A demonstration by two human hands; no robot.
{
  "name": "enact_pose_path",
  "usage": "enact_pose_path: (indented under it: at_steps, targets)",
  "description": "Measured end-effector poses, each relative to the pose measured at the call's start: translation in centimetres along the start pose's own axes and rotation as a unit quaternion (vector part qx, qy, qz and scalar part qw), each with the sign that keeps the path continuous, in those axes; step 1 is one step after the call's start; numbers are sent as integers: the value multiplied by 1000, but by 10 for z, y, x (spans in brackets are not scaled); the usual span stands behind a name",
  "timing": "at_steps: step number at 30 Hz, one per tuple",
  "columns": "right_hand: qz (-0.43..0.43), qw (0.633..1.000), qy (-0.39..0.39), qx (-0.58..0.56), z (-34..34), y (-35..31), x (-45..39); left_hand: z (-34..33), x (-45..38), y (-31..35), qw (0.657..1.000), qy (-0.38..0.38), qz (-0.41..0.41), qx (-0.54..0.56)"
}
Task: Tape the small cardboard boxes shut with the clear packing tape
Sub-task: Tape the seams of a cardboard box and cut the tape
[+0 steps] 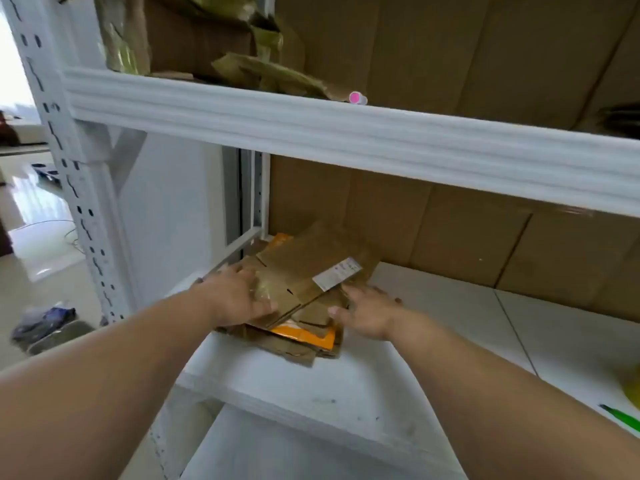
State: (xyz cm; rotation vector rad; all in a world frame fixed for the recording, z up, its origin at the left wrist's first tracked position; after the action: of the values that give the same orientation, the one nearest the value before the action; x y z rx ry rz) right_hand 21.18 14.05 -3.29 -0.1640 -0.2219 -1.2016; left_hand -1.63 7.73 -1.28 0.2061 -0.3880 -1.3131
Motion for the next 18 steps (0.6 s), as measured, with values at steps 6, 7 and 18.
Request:
enact_pose_path:
  at_steps: [6,7,18]
  targets:
    - [7,1000,11,7,-2,4,-52,-29,-27,14,998,-38,7,-40]
    - [7,1000,20,8,-3,4,-58,-36,-32,14,998,-47,7,-49]
    - [-16,994,90,-52,12,16,-80,-8,-62,8,982,-115,-17,150]
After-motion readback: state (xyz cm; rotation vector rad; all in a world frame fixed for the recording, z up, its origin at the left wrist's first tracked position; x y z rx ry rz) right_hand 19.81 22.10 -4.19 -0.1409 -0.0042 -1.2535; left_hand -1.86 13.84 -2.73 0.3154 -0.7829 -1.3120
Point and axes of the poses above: each hand's wrist, its own x-axis away from the middle knuckle, its own z-axis out of the back of the hand, y = z × x, the point moved 8 cm from there along -x, towards the middle knuckle, and after that the axes turned 11 degrees about x, right-handed, at the moved point
